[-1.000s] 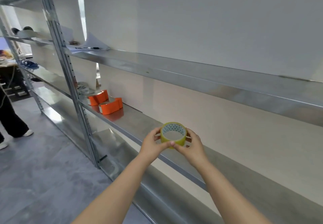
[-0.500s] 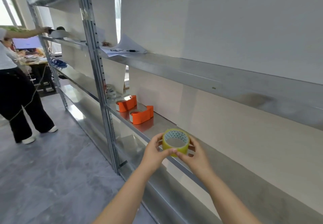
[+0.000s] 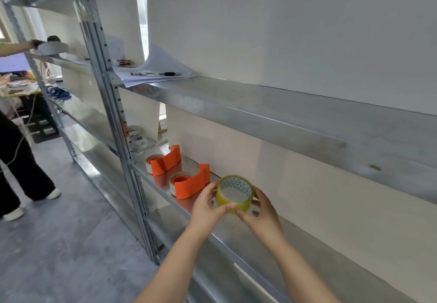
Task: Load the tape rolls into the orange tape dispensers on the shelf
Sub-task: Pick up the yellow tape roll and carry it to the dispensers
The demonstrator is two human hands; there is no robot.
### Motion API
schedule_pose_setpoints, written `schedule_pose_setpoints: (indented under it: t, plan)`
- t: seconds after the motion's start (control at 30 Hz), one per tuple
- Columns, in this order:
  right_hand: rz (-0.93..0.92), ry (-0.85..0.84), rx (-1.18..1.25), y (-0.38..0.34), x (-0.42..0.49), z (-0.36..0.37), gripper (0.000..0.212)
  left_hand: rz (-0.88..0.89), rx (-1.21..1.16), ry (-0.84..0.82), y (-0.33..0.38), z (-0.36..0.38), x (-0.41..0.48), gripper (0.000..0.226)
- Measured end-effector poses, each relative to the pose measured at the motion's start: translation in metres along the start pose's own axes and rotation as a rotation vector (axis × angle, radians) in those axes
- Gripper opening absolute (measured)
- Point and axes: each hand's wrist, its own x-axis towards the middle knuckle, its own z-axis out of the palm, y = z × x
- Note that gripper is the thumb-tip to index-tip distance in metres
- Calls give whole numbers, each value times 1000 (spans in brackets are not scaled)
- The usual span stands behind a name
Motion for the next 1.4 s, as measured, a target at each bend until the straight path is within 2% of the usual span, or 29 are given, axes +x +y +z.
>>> schedule_pose_setpoints:
  t: [0.23, 0.57, 0.67, 0.83, 0.97, 1.0, 1.07, 1.13, 1.3, 1.4]
  plan:
    - [95, 58, -48, 14, 46, 28, 55, -57, 89, -112, -23, -17, 61, 70]
    - [369, 285, -117, 44, 36, 94, 57, -140, 228, -457, -80, -55, 102, 66]
    - [421, 348, -145, 52, 29, 122, 51, -142, 280, -577, -100, -74, 109, 67]
    - [461, 426, -117, 54, 27, 151, 59, -124, 311, -694, -118, -90, 122, 69]
    - [517, 383, -149, 58, 22, 151, 63, -95, 335, -744, -117, -91, 119, 69]
    - [543, 374, -161, 59, 21, 149, 70, -91, 352, -762, -116, -91, 117, 71]
    - [614, 366, -141, 56, 18, 144, 86, -99, 394, -774, -109, -93, 117, 81]
    - [640, 356, -102, 50, 17, 138, 89, -99, 413, -749, -100, -101, 120, 87]
    - [574, 293, -378, 25, 26, 132, 88, -11, 489, -630, -72, -128, 135, 81]
    - [495, 243, -462, 7, 37, 143, 87, 72, 575, -535, -57, -148, 151, 73]
